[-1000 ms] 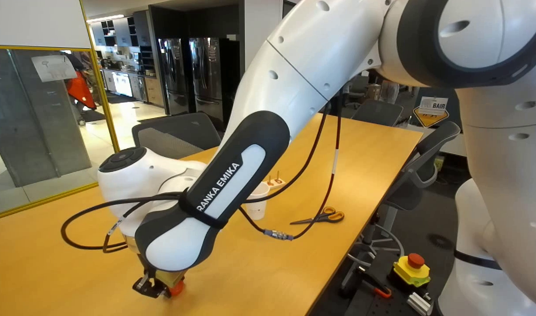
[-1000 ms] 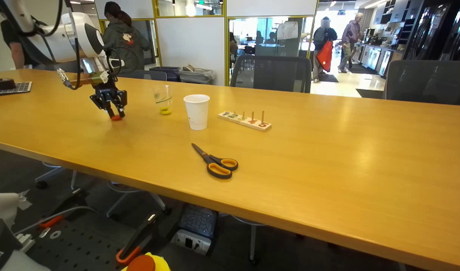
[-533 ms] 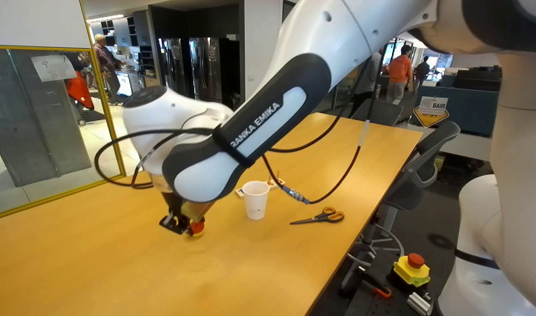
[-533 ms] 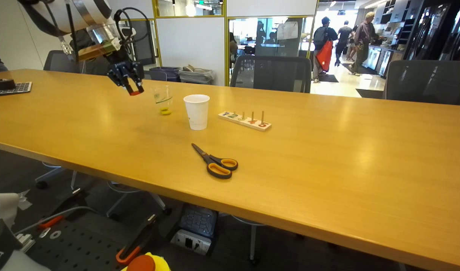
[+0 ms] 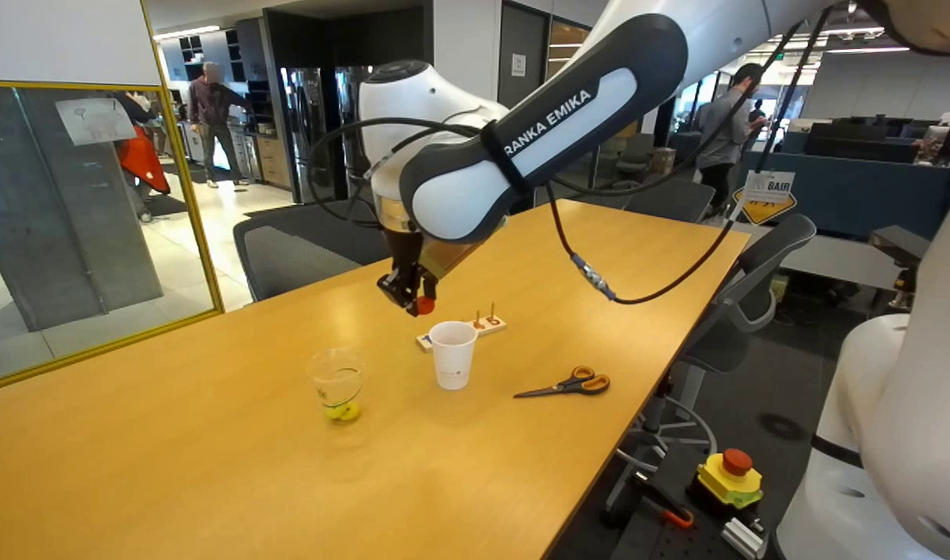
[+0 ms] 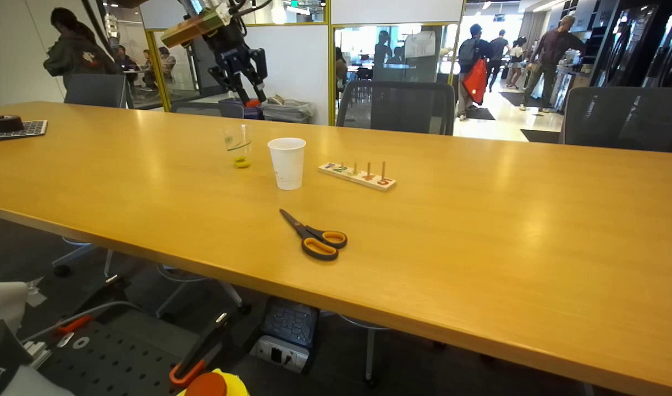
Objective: Put the orange rings inside the white cup, place the yellow rings inside the clear cup
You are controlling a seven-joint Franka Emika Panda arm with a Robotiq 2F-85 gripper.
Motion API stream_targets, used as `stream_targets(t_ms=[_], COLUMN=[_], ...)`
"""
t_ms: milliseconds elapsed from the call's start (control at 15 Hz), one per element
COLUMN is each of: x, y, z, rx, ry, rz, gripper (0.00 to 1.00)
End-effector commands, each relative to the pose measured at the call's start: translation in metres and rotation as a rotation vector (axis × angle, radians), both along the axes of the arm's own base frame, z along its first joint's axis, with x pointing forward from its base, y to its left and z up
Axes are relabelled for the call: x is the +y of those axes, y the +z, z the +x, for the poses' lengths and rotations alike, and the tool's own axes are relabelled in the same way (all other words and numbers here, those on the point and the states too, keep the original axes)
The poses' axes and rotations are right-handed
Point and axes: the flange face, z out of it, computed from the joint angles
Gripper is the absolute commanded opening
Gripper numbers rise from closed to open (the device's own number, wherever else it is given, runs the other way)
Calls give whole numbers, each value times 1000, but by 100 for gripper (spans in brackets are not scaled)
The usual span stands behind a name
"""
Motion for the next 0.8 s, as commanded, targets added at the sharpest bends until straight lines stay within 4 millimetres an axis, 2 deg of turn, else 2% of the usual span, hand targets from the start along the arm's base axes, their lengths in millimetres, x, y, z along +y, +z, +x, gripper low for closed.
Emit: stream_targets(t_ms=[0, 133, 333, 733], x=[-47, -64, -81, -91], y=[-2, -12, -23, -46], z=[-1, 3, 5, 13], rx=[-6, 13, 26, 81], ry=[-12, -24, -41, -36], rz=[22, 42, 68, 142], gripper=[22, 23, 24, 24])
